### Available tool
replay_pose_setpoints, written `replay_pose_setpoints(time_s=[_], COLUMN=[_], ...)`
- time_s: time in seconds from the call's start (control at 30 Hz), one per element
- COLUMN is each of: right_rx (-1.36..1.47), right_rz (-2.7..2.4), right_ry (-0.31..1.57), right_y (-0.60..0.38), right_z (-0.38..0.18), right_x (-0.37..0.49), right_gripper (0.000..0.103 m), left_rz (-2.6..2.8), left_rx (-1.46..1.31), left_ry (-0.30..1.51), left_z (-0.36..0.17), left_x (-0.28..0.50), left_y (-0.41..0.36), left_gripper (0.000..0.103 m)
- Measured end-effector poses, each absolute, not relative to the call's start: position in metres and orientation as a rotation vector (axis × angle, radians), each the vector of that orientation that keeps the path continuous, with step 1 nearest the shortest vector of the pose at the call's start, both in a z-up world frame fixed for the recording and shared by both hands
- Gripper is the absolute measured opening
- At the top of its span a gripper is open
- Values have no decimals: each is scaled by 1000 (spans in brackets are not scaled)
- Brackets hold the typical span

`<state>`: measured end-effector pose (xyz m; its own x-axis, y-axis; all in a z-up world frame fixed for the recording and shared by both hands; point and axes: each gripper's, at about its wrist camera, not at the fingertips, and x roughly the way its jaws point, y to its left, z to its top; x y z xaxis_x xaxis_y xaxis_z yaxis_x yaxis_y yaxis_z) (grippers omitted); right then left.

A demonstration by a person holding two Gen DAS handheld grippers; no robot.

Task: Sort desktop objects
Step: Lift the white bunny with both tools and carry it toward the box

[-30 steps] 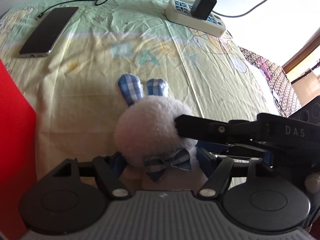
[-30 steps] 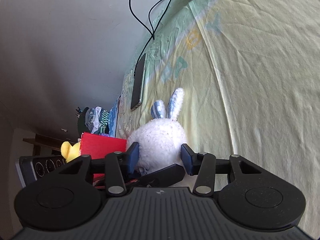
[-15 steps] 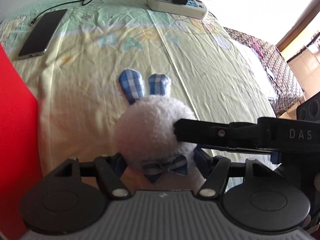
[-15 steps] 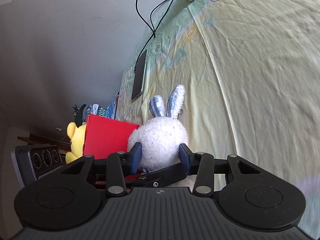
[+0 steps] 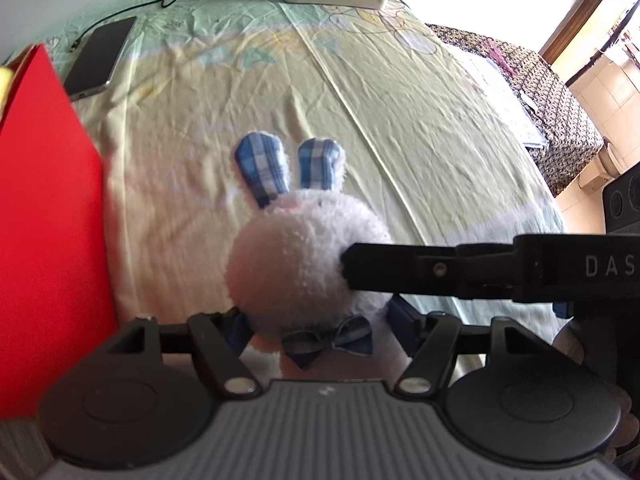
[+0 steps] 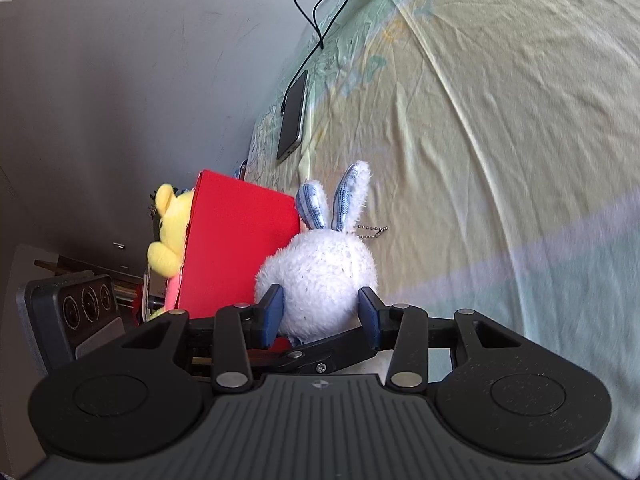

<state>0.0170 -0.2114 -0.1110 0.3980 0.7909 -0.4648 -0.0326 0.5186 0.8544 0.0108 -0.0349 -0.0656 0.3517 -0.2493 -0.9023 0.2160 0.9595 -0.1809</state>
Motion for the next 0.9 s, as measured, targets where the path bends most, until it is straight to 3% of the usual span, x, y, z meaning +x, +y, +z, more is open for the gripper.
replay_pose_setpoints(time_s=[0.9], right_rx=[888], right_rz=[558], right_ry=[999], right_y=[-119], right_z=[-80], right_x=[-80], right_gripper=[44], left_rz=[-437], left_rx=[122], left_ry=[1182], left_z=[-41], left_x=[-81], left_y=[43], left_gripper=[68])
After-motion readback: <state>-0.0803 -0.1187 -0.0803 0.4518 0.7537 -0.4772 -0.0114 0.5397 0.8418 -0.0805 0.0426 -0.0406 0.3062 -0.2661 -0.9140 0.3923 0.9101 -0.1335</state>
